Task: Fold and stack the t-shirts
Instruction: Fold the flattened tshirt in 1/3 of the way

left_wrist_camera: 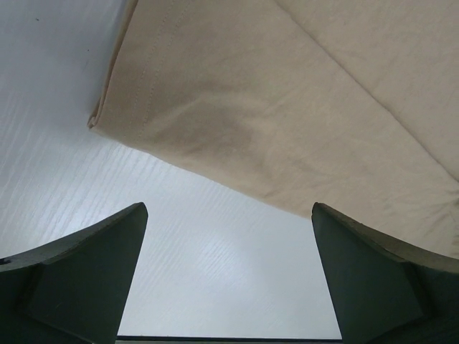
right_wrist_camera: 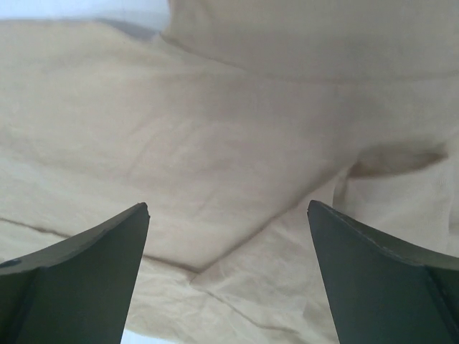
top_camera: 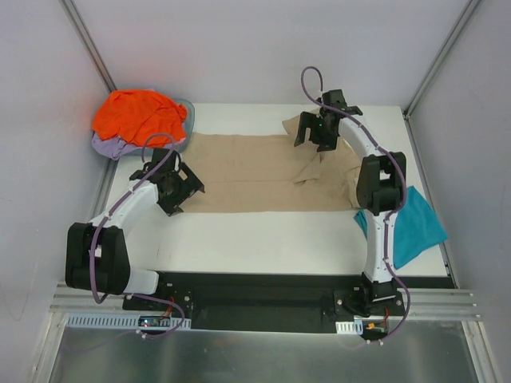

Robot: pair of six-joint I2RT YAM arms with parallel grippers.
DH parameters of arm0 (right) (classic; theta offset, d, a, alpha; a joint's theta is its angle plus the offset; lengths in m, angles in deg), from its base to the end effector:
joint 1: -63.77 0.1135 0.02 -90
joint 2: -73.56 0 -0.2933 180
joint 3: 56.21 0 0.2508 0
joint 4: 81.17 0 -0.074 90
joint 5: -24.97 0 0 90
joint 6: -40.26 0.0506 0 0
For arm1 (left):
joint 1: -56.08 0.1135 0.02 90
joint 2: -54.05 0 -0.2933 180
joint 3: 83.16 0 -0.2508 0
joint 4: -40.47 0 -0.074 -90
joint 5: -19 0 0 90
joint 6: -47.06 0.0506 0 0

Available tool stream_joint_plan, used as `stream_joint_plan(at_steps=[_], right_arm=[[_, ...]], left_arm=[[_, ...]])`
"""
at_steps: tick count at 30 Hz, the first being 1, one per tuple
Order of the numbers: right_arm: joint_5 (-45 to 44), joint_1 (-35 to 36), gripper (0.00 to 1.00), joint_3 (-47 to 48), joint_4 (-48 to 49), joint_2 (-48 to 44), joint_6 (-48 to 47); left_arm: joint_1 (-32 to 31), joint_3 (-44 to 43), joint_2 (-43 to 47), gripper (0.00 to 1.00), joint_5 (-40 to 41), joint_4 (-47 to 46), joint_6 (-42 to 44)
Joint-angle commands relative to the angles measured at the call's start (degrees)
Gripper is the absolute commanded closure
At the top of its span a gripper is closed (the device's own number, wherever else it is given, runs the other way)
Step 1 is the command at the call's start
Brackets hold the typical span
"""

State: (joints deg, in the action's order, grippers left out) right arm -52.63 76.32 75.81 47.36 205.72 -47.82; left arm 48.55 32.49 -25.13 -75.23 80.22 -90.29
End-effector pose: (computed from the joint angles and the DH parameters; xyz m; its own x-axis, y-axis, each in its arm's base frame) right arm 0.5289 0.1289 0.2336 -0.7761 -0.1392 -0.6150 -0.3166 0.9295 0.1890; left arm 0.2766 -0.0403 0.2360 -0.6747 -0.6507 -0.3485 -0.4770 0.7446 -0.4670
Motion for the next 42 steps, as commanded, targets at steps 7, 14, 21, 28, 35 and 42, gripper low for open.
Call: stream_joint_plan(at_steps=[7, 14, 21, 28, 35, 42], right_arm=[[1.7, -0.2, 0.03, -35.8, 6.2, -25.1, 5.3], [2.5, 1.9, 0.03, -32.2, 5.8, -19.2, 5.6], [1.5, 4.1, 0.03, -11.2, 2.2, -9.7, 3.9], [8.7, 4.3, 0.03, -4.7, 5.0, -6.6, 6.4], [-0.8, 3.2, 0.03, -26.0, 2.7, -22.5, 4.3], [-8.3, 0.3, 0.03, -45.4, 0.6, -31.6, 5.1]], left_arm=[[-0.1, -1.4, -1.2, 0.01, -1.5, 0.0, 1.3], [-0.1, -1.4, -1.1, 0.01, -1.6, 0.0, 1.8], [-0.1, 0.7, 0.8, 0.01, -1.7, 0.0, 1.5], [-0.1, 1.2, 3.1, 0.01, -1.8, 0.1, 1.7], [-0.3, 0.4, 2.4, 0.01, -3.8, 0.0, 2.3], [-3.3, -4.7, -3.8, 0.01, -4.5, -0.5, 3.5]])
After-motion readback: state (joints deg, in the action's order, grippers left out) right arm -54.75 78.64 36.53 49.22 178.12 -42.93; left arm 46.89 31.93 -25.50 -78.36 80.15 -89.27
